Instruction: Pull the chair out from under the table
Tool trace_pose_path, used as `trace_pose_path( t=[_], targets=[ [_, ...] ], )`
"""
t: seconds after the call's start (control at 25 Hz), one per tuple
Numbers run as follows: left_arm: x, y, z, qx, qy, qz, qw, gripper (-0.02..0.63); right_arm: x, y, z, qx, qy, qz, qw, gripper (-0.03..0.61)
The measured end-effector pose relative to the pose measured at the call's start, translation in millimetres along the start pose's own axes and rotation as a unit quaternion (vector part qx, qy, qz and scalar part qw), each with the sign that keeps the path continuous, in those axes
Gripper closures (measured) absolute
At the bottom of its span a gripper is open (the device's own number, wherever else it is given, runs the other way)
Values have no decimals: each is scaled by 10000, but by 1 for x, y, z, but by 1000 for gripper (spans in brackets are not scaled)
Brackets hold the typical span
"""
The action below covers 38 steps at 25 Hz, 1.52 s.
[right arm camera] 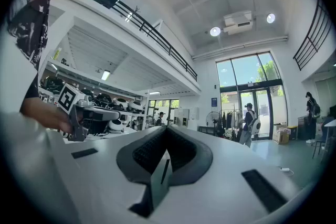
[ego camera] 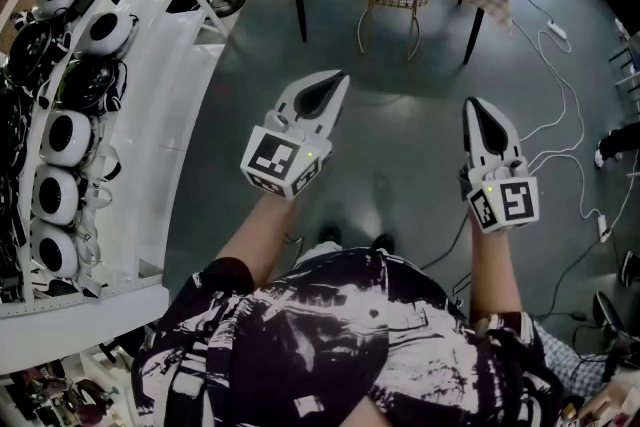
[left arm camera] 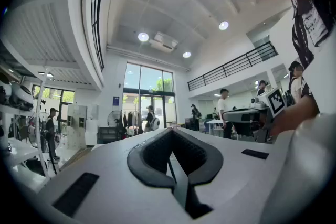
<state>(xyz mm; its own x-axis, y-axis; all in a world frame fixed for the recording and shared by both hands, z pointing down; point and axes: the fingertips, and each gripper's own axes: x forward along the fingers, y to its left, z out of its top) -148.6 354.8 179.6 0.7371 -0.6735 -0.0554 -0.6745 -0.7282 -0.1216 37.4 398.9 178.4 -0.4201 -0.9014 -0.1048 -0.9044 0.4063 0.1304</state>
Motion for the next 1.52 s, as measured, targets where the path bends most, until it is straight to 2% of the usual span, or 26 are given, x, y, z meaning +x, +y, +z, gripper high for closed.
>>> trace_pose_path(
  t=[0.84,1.0,1.04,1.08,1.12,1.16,1.24,1.52],
  targets=[
    [2,0,-3,-91,22,-59,9999,615,0,-3,-3,18,23,-25,10000,578],
    [1,-4,0,-282,-201,-283,9990,614,-1,0,6,340,-385,129,9986,577],
    [2,-5,3,-400,-305,-378,9980,538,0,2,10,454,-520,188,9974,481],
    [3,-6,6,-543,-396,-471,9966,267,1,3,14,583,-650,243,9959,309],
    [5,-7,8,-652,-452,-558,9953,109,2,4,17,707,-756,279,9942,165],
    [6,-7,10,-670,-467,-618,9947,99,3,3,19,790,-823,291,9930,85],
    [8,-8,8,-528,-392,-671,9956,68,4,1,19,822,-861,306,9924,37],
    [6,-2,1,-341,-231,-728,9965,66,6,0,18,775,-783,396,9931,15]
  ],
)
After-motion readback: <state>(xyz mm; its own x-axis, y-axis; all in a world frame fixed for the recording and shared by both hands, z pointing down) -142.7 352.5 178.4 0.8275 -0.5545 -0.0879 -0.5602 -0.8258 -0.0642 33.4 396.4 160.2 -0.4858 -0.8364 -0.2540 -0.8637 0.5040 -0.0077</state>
